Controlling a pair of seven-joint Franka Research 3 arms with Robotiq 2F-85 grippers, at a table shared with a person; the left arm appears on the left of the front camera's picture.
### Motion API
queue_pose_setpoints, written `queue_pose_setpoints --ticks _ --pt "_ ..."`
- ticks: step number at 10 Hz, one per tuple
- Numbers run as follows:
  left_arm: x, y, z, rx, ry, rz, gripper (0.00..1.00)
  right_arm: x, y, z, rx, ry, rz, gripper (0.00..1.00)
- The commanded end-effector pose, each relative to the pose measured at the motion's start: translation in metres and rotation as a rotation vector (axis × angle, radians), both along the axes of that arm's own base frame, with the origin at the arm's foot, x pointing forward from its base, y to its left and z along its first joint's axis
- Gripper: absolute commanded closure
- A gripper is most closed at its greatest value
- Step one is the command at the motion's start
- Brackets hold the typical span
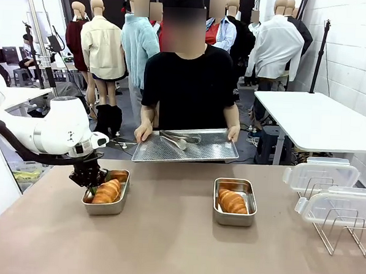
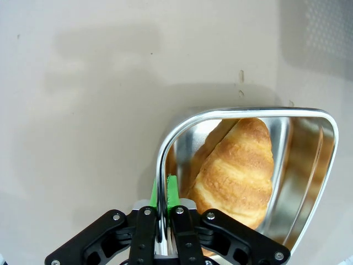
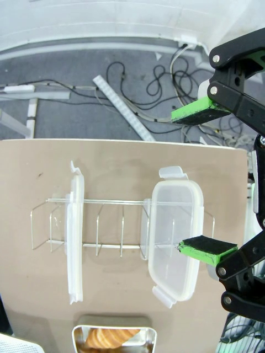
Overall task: Place the bread in airtight containers.
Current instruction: Once an object is inside an Airtight Container , place the container in the center of the table, then pick up one Airtight Container lid and hand it to the human.
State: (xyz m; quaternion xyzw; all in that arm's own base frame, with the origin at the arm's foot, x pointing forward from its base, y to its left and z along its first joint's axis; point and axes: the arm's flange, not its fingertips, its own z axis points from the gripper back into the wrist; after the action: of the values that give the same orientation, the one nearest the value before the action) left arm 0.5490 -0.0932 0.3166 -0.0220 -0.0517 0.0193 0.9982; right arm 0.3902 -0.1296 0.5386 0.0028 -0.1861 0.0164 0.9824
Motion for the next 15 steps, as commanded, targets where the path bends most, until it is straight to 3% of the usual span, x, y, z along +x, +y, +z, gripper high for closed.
queue_pose_setpoints --ticks 1,7,12,13,15 --pt "0.003 -0.001 -0.005 0.021 -0.001 0.015 1.00 0.000 -0.001 0.001 -0.018 0.002 0.007 0.00" --pt "0.004 -0.001 -0.005 0.074 0.004 0.001 1.00 0.000 -0.001 0.001 -0.018 0.002 0.007 0.00" --pt "-0.003 0.005 0.017 0.034 -0.018 -0.020 0.10 0.000 -0.001 0.001 -0.018 0.002 0.007 0.00" --pt "-0.006 0.008 0.026 0.036 -0.045 -0.012 0.00 0.000 -0.001 0.001 -0.018 0.002 0.007 0.00" --pt "-0.011 0.012 0.044 0.027 -0.088 -0.019 0.00 0.000 -0.001 0.001 -0.018 0.002 0.007 0.00"
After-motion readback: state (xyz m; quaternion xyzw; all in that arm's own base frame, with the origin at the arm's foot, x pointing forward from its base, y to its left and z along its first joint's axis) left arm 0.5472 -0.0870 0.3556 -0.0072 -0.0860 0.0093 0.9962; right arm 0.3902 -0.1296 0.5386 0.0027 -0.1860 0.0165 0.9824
